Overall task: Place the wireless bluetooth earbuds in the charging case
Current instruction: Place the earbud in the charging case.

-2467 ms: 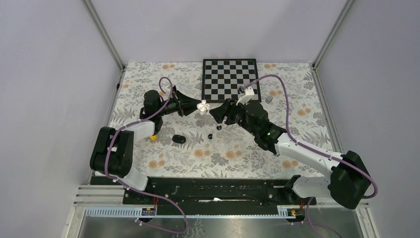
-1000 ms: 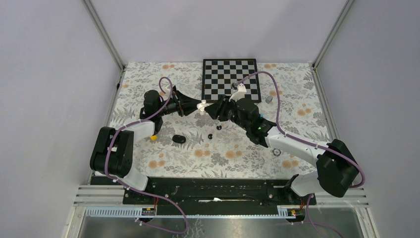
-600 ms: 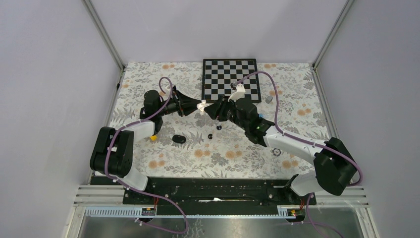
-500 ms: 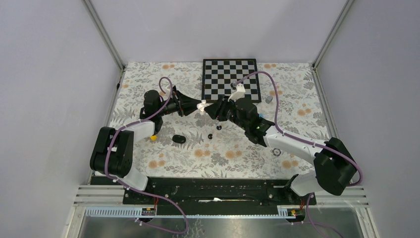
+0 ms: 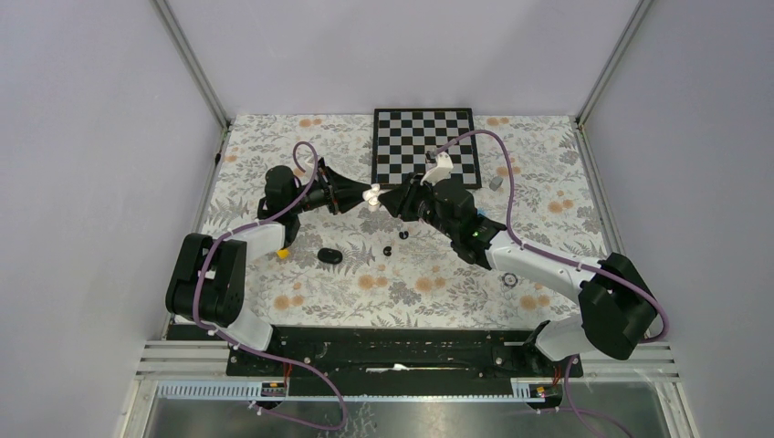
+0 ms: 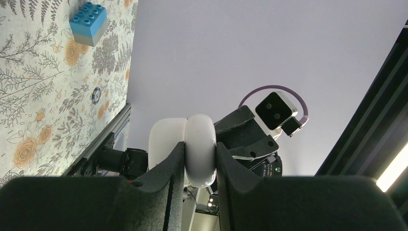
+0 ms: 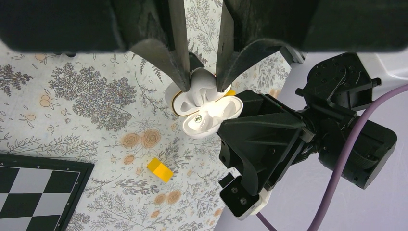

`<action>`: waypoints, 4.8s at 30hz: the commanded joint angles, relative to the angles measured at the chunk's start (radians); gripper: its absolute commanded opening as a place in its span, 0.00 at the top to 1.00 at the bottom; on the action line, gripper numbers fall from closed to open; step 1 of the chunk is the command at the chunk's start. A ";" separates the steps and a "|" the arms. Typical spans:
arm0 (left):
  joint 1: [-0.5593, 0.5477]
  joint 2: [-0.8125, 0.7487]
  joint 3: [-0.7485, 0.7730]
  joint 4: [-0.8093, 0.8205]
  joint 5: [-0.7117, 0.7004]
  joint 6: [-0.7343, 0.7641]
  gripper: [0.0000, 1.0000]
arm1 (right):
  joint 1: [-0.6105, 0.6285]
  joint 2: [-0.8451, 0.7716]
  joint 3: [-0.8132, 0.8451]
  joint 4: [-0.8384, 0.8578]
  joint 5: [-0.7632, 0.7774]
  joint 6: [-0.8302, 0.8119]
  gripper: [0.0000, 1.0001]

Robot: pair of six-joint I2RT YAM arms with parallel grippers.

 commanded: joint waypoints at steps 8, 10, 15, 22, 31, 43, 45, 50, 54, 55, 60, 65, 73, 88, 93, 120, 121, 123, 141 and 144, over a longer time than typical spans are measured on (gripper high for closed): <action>0.001 -0.035 0.024 0.042 0.006 0.012 1.00 | -0.003 -0.010 0.037 0.029 0.024 -0.010 0.69; 0.001 -0.032 0.038 0.026 0.016 0.040 1.00 | -0.003 -0.026 0.034 0.016 0.027 -0.019 0.71; 0.001 -0.012 0.145 -0.168 0.076 0.271 1.00 | -0.028 -0.060 0.040 -0.043 -0.017 -0.036 0.74; 0.001 0.018 0.291 -0.421 0.097 0.545 1.00 | -0.087 -0.082 0.029 -0.086 -0.143 -0.005 0.76; -0.002 0.025 0.456 -0.822 0.057 0.913 1.00 | -0.115 -0.086 0.026 -0.100 -0.202 0.015 0.76; -0.031 0.023 0.505 -0.986 0.034 1.051 1.00 | -0.116 -0.039 0.087 -0.145 -0.207 0.012 0.77; -0.040 0.019 0.522 -1.018 0.013 1.075 1.00 | -0.115 -0.025 0.109 -0.163 -0.207 0.009 0.77; -0.051 0.004 0.573 -1.120 -0.083 1.153 1.00 | -0.115 -0.012 0.136 -0.203 -0.205 0.002 0.77; -0.055 -0.009 0.596 -1.162 -0.132 1.191 1.00 | -0.115 -0.011 0.145 -0.240 -0.188 -0.011 0.77; -0.056 -0.009 0.601 -1.169 -0.138 1.197 1.00 | -0.115 -0.008 0.150 -0.249 -0.187 -0.014 0.77; -0.070 -0.010 0.615 -1.195 -0.159 1.218 1.00 | -0.112 0.025 0.193 -0.294 -0.188 -0.031 0.77; -0.076 -0.015 0.618 -1.195 -0.159 1.213 1.00 | -0.091 0.069 0.242 -0.332 -0.177 -0.060 0.77; -0.081 -0.021 0.619 -1.195 -0.154 1.195 1.00 | -0.071 0.116 0.276 -0.356 -0.156 -0.085 0.77; -0.094 -0.034 0.621 -1.196 -0.143 1.186 1.00 | -0.048 0.149 0.300 -0.374 -0.112 -0.109 0.77; -0.099 -0.035 0.624 -1.195 -0.137 1.183 1.00 | -0.034 0.164 0.322 -0.396 -0.093 -0.126 0.77; -0.105 -0.010 0.612 -1.195 -0.126 1.179 1.00 | -0.015 0.155 0.312 -0.385 -0.067 -0.137 0.46; -0.105 -0.010 0.610 -1.195 -0.127 1.181 1.00 | -0.015 0.148 0.307 -0.385 -0.066 -0.136 0.46; -0.105 -0.006 0.603 -1.195 -0.137 1.187 1.00 | -0.015 0.132 0.298 -0.376 -0.066 -0.133 0.45; -0.105 0.009 0.575 -1.195 -0.140 1.199 1.00 | -0.015 0.035 0.233 -0.317 -0.062 -0.097 0.42; -0.105 0.008 0.578 -1.195 -0.131 1.197 1.00 | -0.015 -0.022 0.185 -0.294 -0.002 -0.092 0.39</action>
